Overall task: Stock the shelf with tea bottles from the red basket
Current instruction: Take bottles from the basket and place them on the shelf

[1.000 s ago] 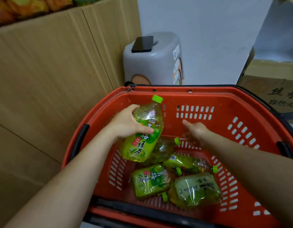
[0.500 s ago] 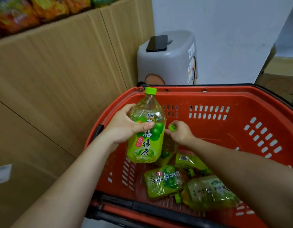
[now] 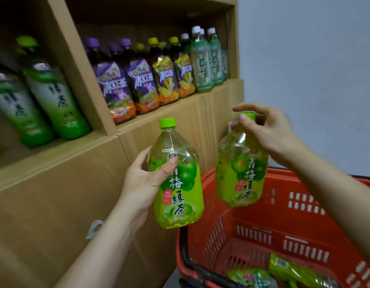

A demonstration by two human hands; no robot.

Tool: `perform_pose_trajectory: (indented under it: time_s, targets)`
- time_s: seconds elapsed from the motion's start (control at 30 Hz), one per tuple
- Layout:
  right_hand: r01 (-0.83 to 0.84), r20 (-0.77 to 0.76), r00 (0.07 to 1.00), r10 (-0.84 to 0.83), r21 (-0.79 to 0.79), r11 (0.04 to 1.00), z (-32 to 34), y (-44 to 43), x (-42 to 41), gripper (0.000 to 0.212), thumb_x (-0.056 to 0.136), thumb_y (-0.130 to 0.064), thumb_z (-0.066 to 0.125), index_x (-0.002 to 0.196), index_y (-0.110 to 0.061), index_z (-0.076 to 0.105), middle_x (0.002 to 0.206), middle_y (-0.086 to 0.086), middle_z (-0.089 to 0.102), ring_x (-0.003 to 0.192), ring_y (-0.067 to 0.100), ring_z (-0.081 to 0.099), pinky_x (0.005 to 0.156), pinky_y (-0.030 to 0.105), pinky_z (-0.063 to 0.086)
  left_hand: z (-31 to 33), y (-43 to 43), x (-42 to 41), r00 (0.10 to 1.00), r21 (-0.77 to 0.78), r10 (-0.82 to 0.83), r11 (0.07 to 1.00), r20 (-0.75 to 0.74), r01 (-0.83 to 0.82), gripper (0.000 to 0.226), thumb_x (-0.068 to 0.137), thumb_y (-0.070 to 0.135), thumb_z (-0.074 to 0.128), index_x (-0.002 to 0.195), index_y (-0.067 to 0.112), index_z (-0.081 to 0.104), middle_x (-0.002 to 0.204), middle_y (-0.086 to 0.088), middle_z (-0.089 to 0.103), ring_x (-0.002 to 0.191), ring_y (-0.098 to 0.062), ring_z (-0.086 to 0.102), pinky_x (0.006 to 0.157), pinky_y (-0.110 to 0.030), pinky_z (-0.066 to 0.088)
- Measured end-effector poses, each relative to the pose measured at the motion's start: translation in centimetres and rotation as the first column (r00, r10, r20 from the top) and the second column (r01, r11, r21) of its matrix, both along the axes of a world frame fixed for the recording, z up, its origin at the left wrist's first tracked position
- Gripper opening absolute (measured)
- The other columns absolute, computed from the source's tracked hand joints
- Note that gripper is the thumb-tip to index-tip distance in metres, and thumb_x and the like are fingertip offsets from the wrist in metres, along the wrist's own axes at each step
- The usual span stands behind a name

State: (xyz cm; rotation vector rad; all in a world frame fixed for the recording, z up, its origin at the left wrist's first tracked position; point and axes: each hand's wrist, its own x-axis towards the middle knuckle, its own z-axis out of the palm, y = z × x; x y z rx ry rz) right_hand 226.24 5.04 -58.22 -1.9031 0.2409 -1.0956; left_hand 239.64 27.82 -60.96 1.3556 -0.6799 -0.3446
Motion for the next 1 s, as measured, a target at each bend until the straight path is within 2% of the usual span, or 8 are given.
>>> perform_pose_trajectory:
  time_s: [0.07,0.17,0.23,0.4,0.53,0.7,0.83,1.0]
  targets:
    - [-0.070,0.077,0.994,0.071,-0.022,0.997,3.2,3.3,1.2,0.013,0.094,-0.025,0.055,0.103,-0.030,0.064,0.083,0.006,0.072,0.077,0.011,0.069,0.067,0.020,0.050,2.1,3.2,0.1,0.999,-0.049,0.033,0.998,0.016,-0.032,0.071,0.052,0.034,0.081,0.120,0.023,0.061,0.100,-0.007,0.076,0.085,-0.025,0.074,0.066,-0.035,0.060]
    - [-0.173,0.186,0.965,0.187,-0.089,0.981,7.2,8.8,3.6,0.021,0.090,-0.034,0.056,0.107,-0.027,0.066,0.080,0.006,0.073,0.081,0.045,0.066,0.069,0.055,0.053,5.2,8.5,0.5,0.994,-0.128,0.102,0.987,0.043,-0.095,0.076,0.052,0.024,0.089,0.122,0.023,0.060,0.100,-0.009,0.076,0.086,-0.029,0.074,0.069,-0.041,0.060]
    - [-0.248,0.224,0.935,0.273,-0.134,0.959,9.2,12.3,5.7,0.019,0.092,-0.031,0.054,0.107,-0.028,0.065,0.080,0.008,0.072,0.081,0.050,0.063,0.068,0.064,0.051,7.1,12.2,0.9,0.982,-0.167,0.175,0.973,0.073,-0.161,0.075,0.049,0.024,0.089,0.119,0.024,0.061,0.100,-0.008,0.076,0.087,-0.029,0.074,0.070,-0.041,0.060]
    - [-0.377,0.279,0.866,0.415,-0.179,0.909,12.9,20.0,11.2,0.014,0.099,-0.015,0.047,0.099,-0.025,0.058,0.079,0.009,0.069,0.079,0.038,0.066,0.070,0.053,0.052,11.2,20.6,2.2,0.913,-0.270,0.387,0.900,0.130,-0.343,0.051,0.051,0.026,0.077,0.100,0.031,0.064,0.088,0.000,0.078,0.078,-0.020,0.075,0.061,-0.033,0.061]
    - [-0.401,0.302,0.840,0.450,-0.213,0.891,15.4,24.6,14.8,0.011,0.098,-0.019,0.049,0.095,-0.029,0.055,0.080,0.012,0.069,0.082,0.035,0.067,0.069,0.045,0.051,13.0,26.3,3.9,0.863,-0.315,0.486,0.847,0.137,-0.427,0.076,0.051,0.033,0.078,0.124,0.024,0.058,0.097,-0.004,0.077,0.086,-0.023,0.074,0.068,-0.037,0.061]
    - [-0.428,0.283,0.833,0.476,-0.216,0.878,18.0,28.9,19.0,0.012,0.099,-0.017,0.047,0.097,-0.025,0.055,0.079,0.008,0.067,0.081,0.040,0.066,0.071,0.052,0.054,13.9,30.7,6.3,0.819,-0.333,0.556,0.806,0.142,-0.489,0.087,0.041,0.044,0.090,0.120,0.026,0.061,0.102,-0.008,0.076,0.088,-0.027,0.074,0.069,-0.041,0.060]
    - [-0.453,0.199,0.843,0.499,-0.235,0.860,17.8,31.9,22.3,0.012,0.101,-0.016,0.044,0.106,-0.014,0.054,0.086,0.012,0.065,0.054,-0.006,0.057,0.048,0.011,0.040,13.6,32.3,9.1,0.782,-0.309,0.608,0.777,0.140,-0.549,0.081,0.050,0.035,0.091,0.124,0.026,0.060,0.107,-0.006,0.075,0.097,-0.028,0.072,0.091,-0.053,0.052]
    - [-0.488,0.024,0.852,0.523,-0.328,0.809,17.7,34.4,25.2,0.015,0.101,-0.024,0.043,0.113,-0.017,0.048,0.087,0.002,0.064,0.055,-0.003,0.051,0.056,0.019,0.037,13.0,33.0,10.8,0.771,-0.275,0.618,0.776,0.155,-0.567,0.098,0.042,0.049,0.091,0.129,0.024,0.056,0.106,-0.004,0.075,0.098,-0.027,0.071,0.096,-0.054,0.050]
